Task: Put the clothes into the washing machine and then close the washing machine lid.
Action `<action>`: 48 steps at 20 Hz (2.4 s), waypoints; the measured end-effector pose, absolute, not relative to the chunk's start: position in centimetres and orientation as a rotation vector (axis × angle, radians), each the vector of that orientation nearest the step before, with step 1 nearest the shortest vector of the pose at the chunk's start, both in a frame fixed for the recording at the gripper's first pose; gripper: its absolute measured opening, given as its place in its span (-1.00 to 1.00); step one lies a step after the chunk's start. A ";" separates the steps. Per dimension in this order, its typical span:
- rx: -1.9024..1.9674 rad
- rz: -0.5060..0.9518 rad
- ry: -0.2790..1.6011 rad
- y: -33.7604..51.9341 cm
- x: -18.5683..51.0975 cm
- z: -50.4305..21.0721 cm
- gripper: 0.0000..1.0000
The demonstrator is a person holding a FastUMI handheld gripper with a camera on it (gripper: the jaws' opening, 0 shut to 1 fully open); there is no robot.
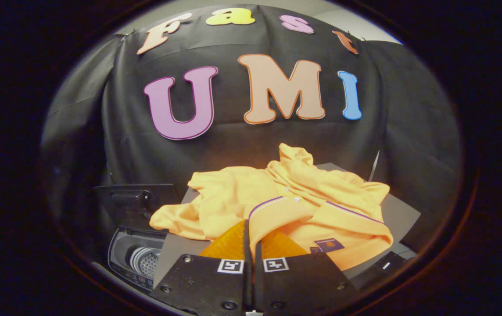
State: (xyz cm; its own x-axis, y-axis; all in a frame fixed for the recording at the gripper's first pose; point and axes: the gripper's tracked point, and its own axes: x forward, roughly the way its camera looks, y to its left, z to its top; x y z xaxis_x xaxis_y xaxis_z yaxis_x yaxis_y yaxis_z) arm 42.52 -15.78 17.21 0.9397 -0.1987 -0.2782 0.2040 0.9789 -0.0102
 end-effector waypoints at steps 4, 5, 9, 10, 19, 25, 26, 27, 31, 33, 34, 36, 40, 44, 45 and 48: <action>-0.003 -0.183 0.213 -13.8 42.7 21.2 -0.95; -0.013 -0.170 0.204 -13.2 42.7 21.9 -0.96; -0.027 -0.130 0.177 -10.1 43.0 24.5 -0.95; -0.024 -0.118 0.174 -9.2 43.2 25.1 -0.96; -0.060 0.033 0.176 2.1 46.5 26.6 -0.96; -0.068 0.138 0.184 10.0 49.1 25.7 -0.96; -0.071 0.144 0.181 10.9 49.5 25.4 -0.96; -0.065 0.152 0.181 11.8 49.9 24.9 -0.96; -0.018 0.190 0.207 15.2 51.4 23.2 -0.96; -0.019 0.206 0.210 16.8 52.1 22.9 -0.96; -0.019 0.214 0.214 17.2 52.4 22.5 -0.96; -0.020 0.225 0.213 18.3 53.0 21.9 -0.96; -0.019 0.253 0.242 19.9 54.0 19.3 -0.95; -0.022 0.201 0.322 19.2 55.6 14.1 -0.93; 0.011 0.205 0.368 19.3 55.3 11.9 -0.93; 0.093 0.229 0.454 20.4 55.1 6.9 -0.82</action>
State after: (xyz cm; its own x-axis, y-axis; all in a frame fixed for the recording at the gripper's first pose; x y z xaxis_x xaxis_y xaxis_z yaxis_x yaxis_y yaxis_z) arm 55.08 20.40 6.92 0.8735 0.2394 -0.4239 -0.1982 0.9702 0.1393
